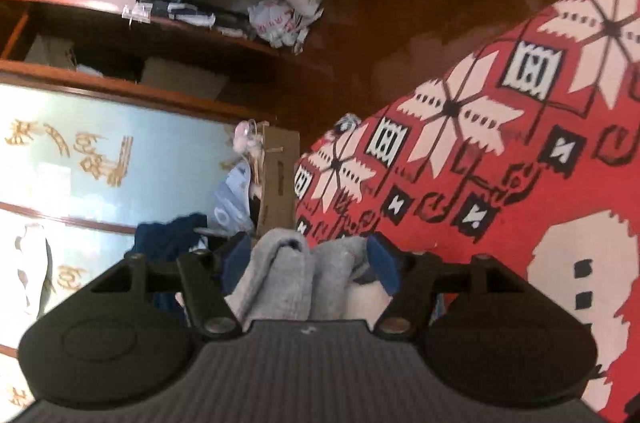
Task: Fold clothes
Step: 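Lower the polo onto the stack of folded clothes with both grippers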
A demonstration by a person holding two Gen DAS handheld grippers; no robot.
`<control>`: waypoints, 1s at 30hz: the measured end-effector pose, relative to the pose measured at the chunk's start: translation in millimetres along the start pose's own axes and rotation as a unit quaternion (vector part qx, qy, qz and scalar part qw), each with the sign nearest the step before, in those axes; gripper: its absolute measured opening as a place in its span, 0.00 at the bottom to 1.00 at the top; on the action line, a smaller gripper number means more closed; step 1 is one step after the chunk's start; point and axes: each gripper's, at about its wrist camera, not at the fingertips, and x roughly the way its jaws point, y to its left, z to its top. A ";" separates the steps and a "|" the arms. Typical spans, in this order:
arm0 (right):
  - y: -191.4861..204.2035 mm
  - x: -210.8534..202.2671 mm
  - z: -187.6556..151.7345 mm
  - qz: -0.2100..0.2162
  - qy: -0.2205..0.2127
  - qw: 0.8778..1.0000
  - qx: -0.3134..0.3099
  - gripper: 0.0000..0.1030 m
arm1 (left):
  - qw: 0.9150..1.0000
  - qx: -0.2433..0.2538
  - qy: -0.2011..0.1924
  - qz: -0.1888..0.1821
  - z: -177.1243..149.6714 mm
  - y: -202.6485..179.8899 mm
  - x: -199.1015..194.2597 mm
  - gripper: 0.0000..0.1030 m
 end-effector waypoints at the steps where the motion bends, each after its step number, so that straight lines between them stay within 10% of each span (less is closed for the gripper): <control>1: 0.9 -0.2 0.4 0.002 0.002 1.000 0.000 0.17 | 1.000 0.003 0.004 0.003 -0.4 0.4 1.7 0.28; 8: 17.8 -5.3 0.5 -0.026 -0.037 0.997 -0.067 0.16 | 1.000 -0.009 0.009 -0.004 0.4 4.0 4.1 0.29; 12: 8.5 -7.9 -9.2 -0.057 -0.052 0.995 -0.063 0.48 | 0.999 -0.029 0.009 -0.023 2.5 11.4 -6.0 0.29; 16: 13.0 -45.9 -20.9 -0.045 -0.080 0.993 -0.068 0.48 | 0.997 -0.042 -0.006 -0.062 0.8 20.7 -23.8 0.29; 22: 33.8 -98.3 -91.4 -0.011 -0.056 0.988 -0.143 0.26 | 0.997 -0.048 0.002 -0.066 -9.3 27.1 -23.1 0.22; 30: 50.8 -71.7 -191.5 -0.037 -0.007 0.984 -0.177 0.13 | 0.999 -0.032 -0.004 -0.026 -22.6 28.7 -16.5 0.10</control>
